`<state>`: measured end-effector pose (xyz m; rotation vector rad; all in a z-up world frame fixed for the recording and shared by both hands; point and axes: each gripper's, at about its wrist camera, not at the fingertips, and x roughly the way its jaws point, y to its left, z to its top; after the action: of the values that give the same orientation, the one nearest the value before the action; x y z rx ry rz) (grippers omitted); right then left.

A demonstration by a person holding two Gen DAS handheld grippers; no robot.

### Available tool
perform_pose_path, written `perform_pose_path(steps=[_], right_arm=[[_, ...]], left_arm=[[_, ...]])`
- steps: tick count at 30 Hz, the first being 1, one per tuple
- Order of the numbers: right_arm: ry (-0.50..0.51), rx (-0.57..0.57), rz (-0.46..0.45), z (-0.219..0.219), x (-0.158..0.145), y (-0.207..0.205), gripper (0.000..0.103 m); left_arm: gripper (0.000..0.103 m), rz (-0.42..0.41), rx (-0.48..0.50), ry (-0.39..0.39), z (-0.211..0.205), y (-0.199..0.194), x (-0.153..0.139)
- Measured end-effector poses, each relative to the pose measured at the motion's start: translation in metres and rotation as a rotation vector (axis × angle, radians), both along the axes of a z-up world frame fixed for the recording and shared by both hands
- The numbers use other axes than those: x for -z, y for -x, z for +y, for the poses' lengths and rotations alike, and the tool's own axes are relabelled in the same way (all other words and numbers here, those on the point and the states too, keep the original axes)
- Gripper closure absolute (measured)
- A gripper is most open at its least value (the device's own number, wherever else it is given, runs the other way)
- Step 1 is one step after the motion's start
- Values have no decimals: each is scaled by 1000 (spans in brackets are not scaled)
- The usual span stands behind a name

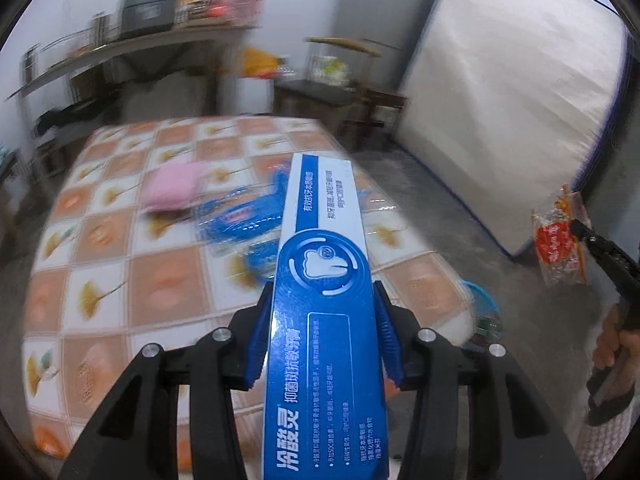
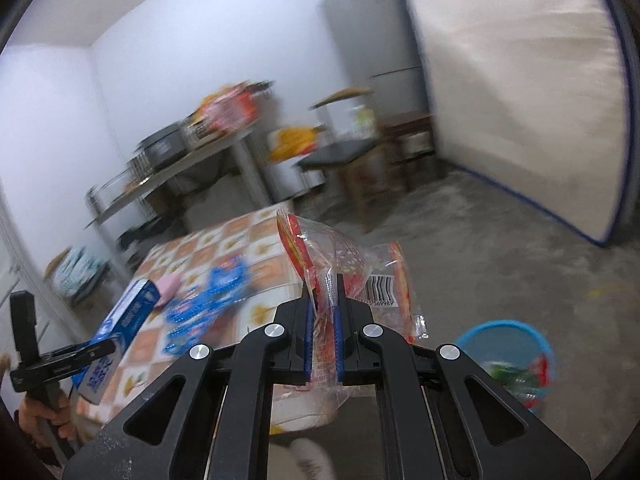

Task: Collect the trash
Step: 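Carry the toothpaste box and clear wrapper to the wastebasket and release them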

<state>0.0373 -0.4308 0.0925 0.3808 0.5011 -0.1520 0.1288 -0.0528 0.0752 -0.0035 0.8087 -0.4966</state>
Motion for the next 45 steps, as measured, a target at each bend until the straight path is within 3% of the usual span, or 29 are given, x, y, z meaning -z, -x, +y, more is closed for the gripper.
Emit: perform_pose_path(steps=[6,10,14,16,20,24,25,26,29,32,45], right_arm=[[-40,194,68,-60,33,48,96],[-116,270,156,-86,80,62,96],[-200,318,218,-105,116,69,96],[-235,334,239,-113,130,74,96],[-256,356,254,-122,137,83,96],[-275,382,270,-135,140,93,96],[-288,388,277,-138,143,95,96],[-297,391,279,-140,143,95,96],[-301,397,288,-142,147,93,96],[-306,391,301,-143,154,88,96],[-342,235,372,-157,190,11,95]], left_arm=[[57,28,233,23,-105,-7,-2],[58,133,352,2,-187,-16,26],[58,303,434,-23,-271,-26,72],[58,387,439,-43,-306,-32,96],[57,457,394,-97,-368,-46,134],[51,562,346,-42,-408,-57,168],[37,581,328,-40,-413,-58,177],[32,602,294,-42,-415,-60,186],[32,629,273,1,-404,-59,191],[32,590,299,0,-390,-54,180],[26,320,403,80,-249,-8,62]])
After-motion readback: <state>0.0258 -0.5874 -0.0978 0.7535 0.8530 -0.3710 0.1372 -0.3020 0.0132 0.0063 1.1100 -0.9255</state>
